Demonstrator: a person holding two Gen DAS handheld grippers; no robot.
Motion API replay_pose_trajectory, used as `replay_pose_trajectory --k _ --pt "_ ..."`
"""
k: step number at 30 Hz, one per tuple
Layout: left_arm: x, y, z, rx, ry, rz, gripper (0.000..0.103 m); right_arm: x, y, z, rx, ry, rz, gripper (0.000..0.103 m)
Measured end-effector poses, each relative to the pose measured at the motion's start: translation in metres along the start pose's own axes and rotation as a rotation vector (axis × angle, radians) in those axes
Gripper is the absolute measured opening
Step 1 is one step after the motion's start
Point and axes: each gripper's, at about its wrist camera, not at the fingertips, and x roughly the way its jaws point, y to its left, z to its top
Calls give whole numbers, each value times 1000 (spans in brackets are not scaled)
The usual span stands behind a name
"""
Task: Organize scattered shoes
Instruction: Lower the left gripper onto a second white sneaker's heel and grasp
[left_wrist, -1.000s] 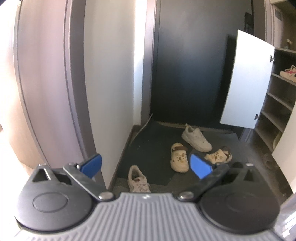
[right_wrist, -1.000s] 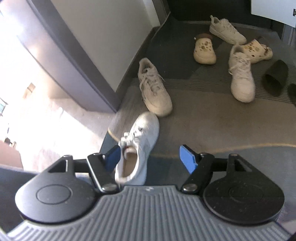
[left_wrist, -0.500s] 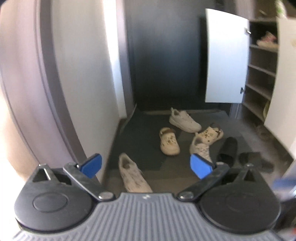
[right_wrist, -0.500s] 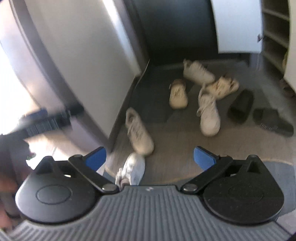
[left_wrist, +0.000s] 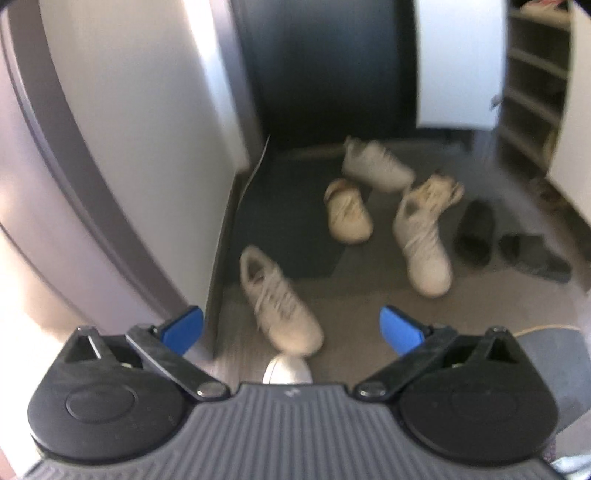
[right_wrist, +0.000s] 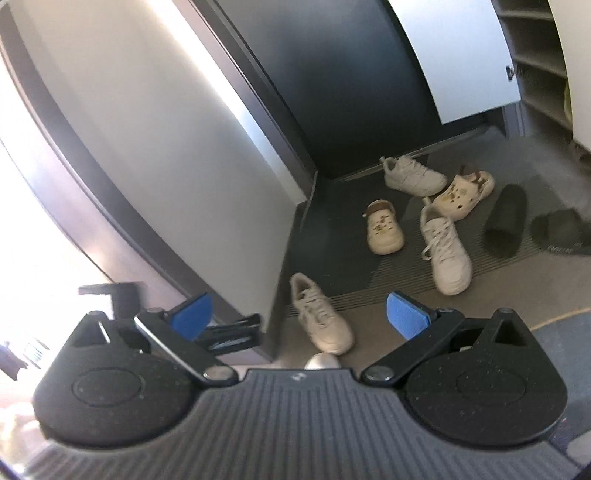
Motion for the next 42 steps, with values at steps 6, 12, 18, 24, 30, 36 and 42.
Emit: replay_pose_trajectory --k 6,12,18,24,30,36,42 --pt "63 16 32 -40 108 52 103 -5 -6 3 49 -19 50 103" --pt "120 34 78 -81 91 101 103 -12 -21 7 100 -50 30 103" --pt "185 44 82 -139 48 162 103 8 -34 -1 188 50 58 103" --pt "260 51 60 -216 -19 125 103 47 -33 -20 263 201 74 103" --pt "334 58 48 -250 41 106 103 83 -37 -20 310 287 93 103" --pt "394 69 35 -290 170 142 103 112 -47 -12 364 332 97 103" --pt "438 68 30 -269 228 128 103 128 -59 -5 413 343 68 103"
